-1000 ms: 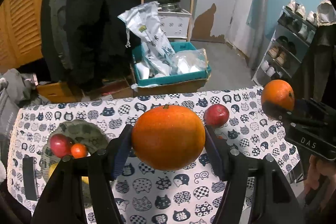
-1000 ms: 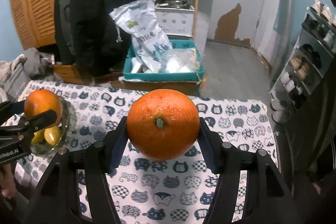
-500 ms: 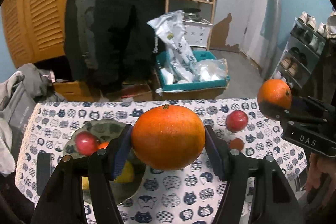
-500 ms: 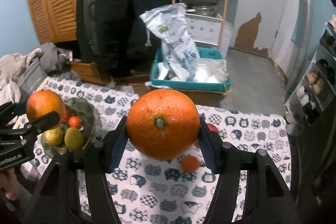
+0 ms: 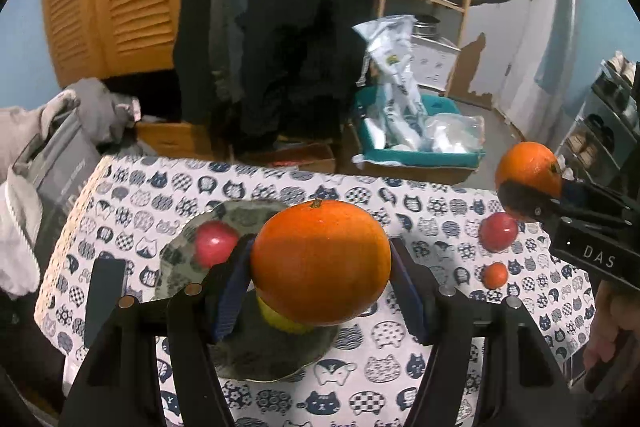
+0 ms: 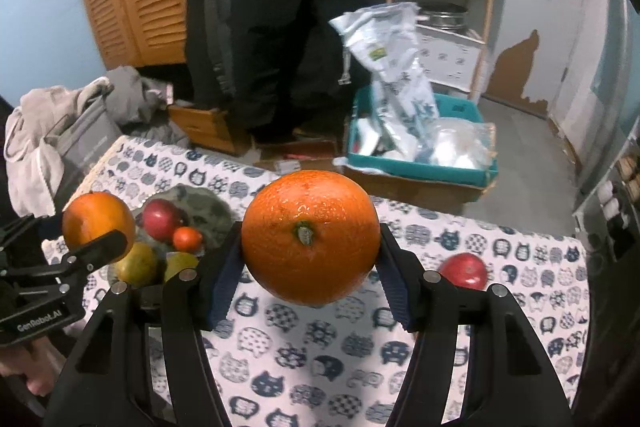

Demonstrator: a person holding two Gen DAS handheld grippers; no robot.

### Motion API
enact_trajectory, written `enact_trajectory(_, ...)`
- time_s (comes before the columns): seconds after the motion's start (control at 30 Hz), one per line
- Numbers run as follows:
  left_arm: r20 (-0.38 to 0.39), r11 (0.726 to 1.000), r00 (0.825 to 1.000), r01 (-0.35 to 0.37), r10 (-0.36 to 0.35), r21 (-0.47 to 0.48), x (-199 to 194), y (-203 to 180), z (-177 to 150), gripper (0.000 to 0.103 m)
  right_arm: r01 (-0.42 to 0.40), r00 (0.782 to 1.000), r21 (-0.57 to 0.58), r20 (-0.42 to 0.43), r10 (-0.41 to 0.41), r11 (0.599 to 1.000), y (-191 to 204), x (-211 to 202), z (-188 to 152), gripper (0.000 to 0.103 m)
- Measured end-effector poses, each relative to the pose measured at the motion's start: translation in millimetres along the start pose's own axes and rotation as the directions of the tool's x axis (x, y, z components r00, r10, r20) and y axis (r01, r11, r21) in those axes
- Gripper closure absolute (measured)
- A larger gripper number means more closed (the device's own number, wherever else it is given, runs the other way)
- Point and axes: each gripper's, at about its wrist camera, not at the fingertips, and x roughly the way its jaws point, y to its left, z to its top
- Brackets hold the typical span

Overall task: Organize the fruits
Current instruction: 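Lift and carry both oranges with both tools over the glass bowl, then lower both oranges into the glass bowl and open both tools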

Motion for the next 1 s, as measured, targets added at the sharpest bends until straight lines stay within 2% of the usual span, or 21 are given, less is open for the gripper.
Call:
enact_trajectory(0.47,-0.101,0.995,0.994,-0.05,0.041,-0.089,34,60,-25,0.035,-0.092,0.992,-0.04,-0.092,0.088,0.995,60,60,2,0.04)
enact_trajectory(0.7,-0.161,0.991,0.986,-0.057,0.037,-0.122,55,76,-41,0.035,-0.113,0.984,-0.048,-0.143,0.105,0.992,79,87,-3,0.04)
enact_trajectory(1.0,-0.215,0.991,0.976,-0.062,0.035,-0.118,72,81,-51,0.035,-0.128,0.974,-0.05,-0.192,0.117,0.99,92,111,-9,0.04)
